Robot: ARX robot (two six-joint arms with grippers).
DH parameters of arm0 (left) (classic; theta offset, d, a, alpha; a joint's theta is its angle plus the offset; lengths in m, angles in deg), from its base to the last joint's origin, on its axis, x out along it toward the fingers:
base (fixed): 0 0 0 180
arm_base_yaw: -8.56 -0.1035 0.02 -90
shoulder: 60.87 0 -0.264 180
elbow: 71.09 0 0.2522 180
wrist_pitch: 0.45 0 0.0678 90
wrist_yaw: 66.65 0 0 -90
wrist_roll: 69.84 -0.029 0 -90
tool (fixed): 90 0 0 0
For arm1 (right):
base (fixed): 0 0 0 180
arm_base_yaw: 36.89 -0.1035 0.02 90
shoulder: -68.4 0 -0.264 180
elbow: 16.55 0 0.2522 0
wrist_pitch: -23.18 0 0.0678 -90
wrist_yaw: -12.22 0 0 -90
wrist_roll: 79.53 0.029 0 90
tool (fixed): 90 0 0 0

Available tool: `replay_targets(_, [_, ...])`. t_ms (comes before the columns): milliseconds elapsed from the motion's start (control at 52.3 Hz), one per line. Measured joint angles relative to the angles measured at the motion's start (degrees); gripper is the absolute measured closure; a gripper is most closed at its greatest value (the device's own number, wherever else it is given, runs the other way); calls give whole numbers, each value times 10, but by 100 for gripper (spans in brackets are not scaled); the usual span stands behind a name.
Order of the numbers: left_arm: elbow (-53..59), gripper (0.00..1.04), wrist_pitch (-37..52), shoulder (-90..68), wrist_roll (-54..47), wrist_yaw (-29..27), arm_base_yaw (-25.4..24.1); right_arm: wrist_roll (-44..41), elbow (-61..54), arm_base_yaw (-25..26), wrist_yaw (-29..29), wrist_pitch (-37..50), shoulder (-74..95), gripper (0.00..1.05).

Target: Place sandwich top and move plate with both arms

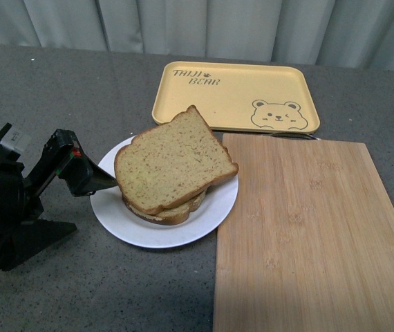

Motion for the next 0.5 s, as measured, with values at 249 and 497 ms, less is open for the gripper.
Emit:
replay_targets(249, [-25,40,2,-39,53,11,3,0,0,0,0,0,0,9])
replay_targets(497, [-28,81,14,-48,78,25,2,0,0,0,0,0,0,9])
